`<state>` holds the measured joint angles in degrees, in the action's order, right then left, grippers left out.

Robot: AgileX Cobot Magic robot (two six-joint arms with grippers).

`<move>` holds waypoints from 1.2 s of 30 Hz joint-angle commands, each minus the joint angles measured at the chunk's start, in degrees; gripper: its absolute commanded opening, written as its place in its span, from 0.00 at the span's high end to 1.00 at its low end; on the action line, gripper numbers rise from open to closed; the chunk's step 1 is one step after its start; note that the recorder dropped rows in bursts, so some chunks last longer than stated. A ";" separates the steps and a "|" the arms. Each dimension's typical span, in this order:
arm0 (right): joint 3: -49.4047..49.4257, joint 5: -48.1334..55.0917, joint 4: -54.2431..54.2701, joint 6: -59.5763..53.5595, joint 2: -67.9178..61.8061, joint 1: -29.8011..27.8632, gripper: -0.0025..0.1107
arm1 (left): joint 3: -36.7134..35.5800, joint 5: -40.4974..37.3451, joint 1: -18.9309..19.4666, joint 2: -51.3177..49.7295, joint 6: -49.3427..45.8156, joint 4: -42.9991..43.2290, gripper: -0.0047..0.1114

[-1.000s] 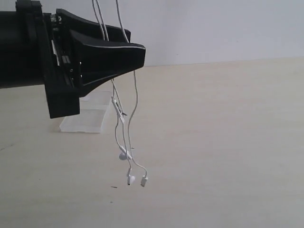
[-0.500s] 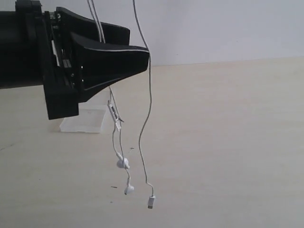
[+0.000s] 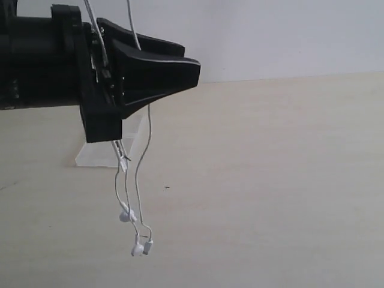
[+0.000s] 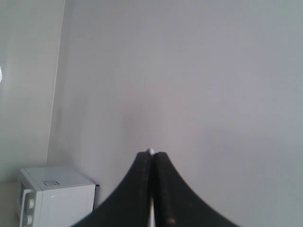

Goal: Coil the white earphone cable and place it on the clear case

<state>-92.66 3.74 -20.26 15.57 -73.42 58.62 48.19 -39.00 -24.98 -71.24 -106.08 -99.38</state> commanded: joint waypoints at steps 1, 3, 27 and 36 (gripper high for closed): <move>-0.43 -0.57 0.14 -0.56 0.00 0.04 0.98 | 0.91 -1.00 -0.26 -0.06 0.24 -0.57 0.79; -0.43 -0.57 -0.23 -1.06 0.60 0.04 0.98 | 0.91 -0.34 -0.26 -0.06 0.24 -0.57 0.84; -0.43 1.64 -1.29 -2.54 0.97 0.04 0.98 | 0.91 -5.79 -0.26 -0.06 1.74 -0.57 0.49; -0.43 1.97 -2.75 -2.52 0.97 0.04 0.98 | 0.91 -4.86 -0.26 0.26 1.74 -0.57 0.65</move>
<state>-92.66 5.34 -22.44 13.32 -72.83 58.62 48.77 -44.08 -24.98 -71.24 -104.72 -99.38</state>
